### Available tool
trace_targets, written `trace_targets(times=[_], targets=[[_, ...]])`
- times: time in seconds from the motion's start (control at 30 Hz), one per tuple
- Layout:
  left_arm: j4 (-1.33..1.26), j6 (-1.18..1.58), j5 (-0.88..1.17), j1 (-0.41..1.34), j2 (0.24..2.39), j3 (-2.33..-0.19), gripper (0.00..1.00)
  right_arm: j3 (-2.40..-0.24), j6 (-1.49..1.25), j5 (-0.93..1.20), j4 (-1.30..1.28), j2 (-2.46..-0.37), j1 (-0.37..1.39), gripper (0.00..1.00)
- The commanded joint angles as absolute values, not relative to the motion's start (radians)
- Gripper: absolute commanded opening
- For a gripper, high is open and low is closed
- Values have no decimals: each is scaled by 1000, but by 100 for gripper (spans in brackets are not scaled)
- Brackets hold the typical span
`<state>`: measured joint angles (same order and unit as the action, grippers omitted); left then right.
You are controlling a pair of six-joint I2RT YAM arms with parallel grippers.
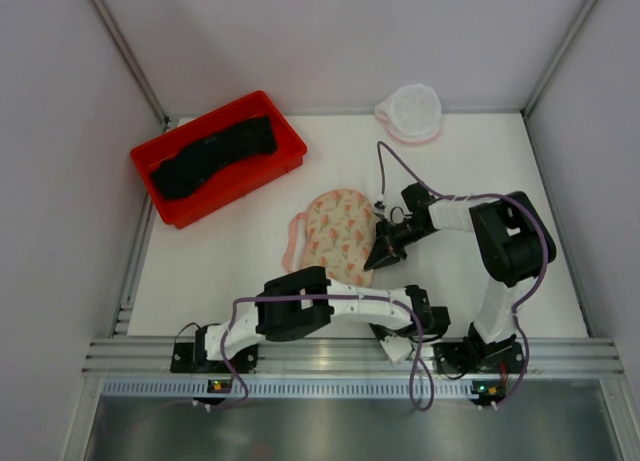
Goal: Place the bra in the laundry bag and zip it closed
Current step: Zip the zipper on the laundry bag.
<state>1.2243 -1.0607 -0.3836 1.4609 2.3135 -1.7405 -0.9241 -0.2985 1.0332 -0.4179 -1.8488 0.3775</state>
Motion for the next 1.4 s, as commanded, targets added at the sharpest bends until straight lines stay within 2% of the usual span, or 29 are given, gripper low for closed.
trace_targets(times=[0.0, 0.5, 0.77, 0.8, 0.83, 0.87, 0.9, 0.97, 1.03, 1.1, 1.13, 1.2, 1.27, 1.3, 1.37], targets=[[1276, -1080, -381, 1465, 2338, -1689, 0, -968, -278, 1039, -437, -1816, 380, 0], [1299, -1069, -302, 1516, 2257, -1638, 0, -1088, -180, 1003, -547, -1902, 367, 0], [1296, -1065, -253, 1536, 2203, -1657, 0, -1253, -40, 979, -667, -1968, 351, 0], [1296, -1060, -252, 1536, 2203, -1664, 0, -1262, -41, 982, -670, -1971, 350, 9], [1298, -1060, -247, 1532, 2207, -1687, 0, -1284, -35, 983, -701, -1974, 350, 26], [1298, -1058, -247, 1529, 2212, -1700, 0, -1290, -28, 985, -716, -1974, 350, 53], [1295, -1058, -245, 1522, 2217, -1725, 0, -1286, -22, 982, -727, -1954, 351, 62], [1296, -1055, -248, 1511, 2227, -1755, 0, -1261, -23, 976, -729, -1925, 344, 71], [1295, -1058, -256, 1494, 2232, -1778, 0, -1226, -23, 982, -738, -1890, 330, 72], [1293, -1060, -256, 1485, 2233, -1796, 0, -1195, -21, 968, -744, -1876, 322, 81], [1292, -1055, -256, 1482, 2238, -1805, 0, -1184, -17, 963, -738, -1865, 318, 82], [1292, -1054, -258, 1477, 2240, -1816, 2, -1146, -32, 957, -710, -1864, 318, 82], [1287, -1051, -247, 1474, 2230, -1828, 16, -1109, -60, 988, -661, -1878, 318, 80], [1285, -1052, -244, 1468, 2218, -1836, 31, -1100, -70, 999, -647, -1894, 319, 79], [1285, -1054, -233, 1460, 2206, -1844, 43, -1085, -84, 1017, -597, -1908, 319, 77]])
